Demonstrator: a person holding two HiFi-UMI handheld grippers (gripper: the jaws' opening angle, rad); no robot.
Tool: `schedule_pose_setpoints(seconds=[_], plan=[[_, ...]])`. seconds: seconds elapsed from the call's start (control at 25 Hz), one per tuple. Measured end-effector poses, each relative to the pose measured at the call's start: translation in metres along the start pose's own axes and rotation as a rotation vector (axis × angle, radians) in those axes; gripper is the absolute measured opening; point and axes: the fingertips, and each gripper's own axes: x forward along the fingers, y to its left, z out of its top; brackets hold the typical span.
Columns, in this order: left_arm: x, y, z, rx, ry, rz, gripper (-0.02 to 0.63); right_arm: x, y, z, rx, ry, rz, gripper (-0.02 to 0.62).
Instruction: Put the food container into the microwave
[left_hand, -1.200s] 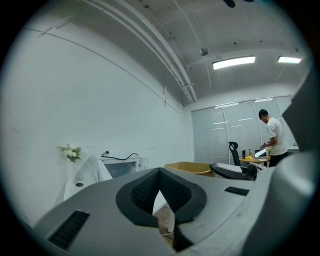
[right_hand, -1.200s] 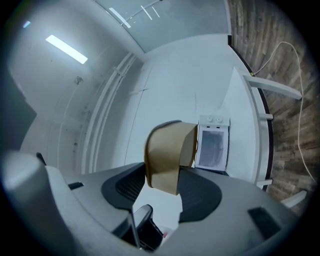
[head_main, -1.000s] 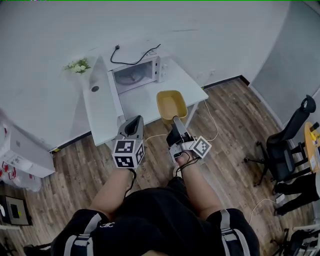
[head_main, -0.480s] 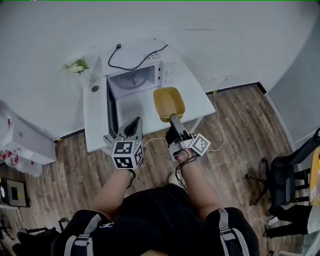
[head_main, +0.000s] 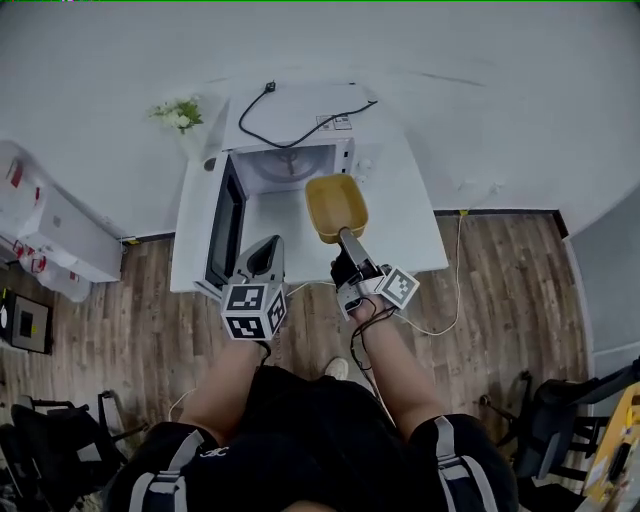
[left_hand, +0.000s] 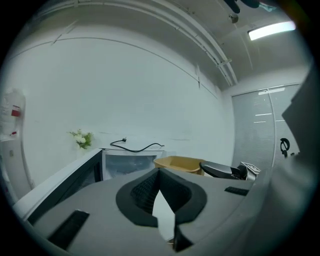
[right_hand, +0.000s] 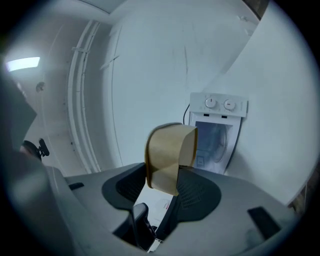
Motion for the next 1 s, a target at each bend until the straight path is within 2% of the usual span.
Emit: schedule_pose_setpoints(seconds=[0.12, 0.36, 0.64, 1.0], plan=[[0.010, 0.008, -0.006, -0.010, 0.015, 0.048, 0.006, 0.014, -0.018, 0.006, 0.040, 0.034, -0.007, 0.196], [0.035, 0.030, -0.012, -0.015, 0.035, 0.089, 0.006, 0.047, -0.059, 0.010, 0.059, 0.081, -0.021, 0.196], [0.074, 0.065, -0.011, -0.027, 0.046, 0.108, 0.006, 0.103, -0.111, 0.020, 0.080, 0.094, -0.045, 0.196], [0.115, 0.098, -0.008, -0.026, 0.064, 0.117, 0.006, 0.173, -0.178, 0.034, 0.103, 0.087, -0.117, 0.196]])
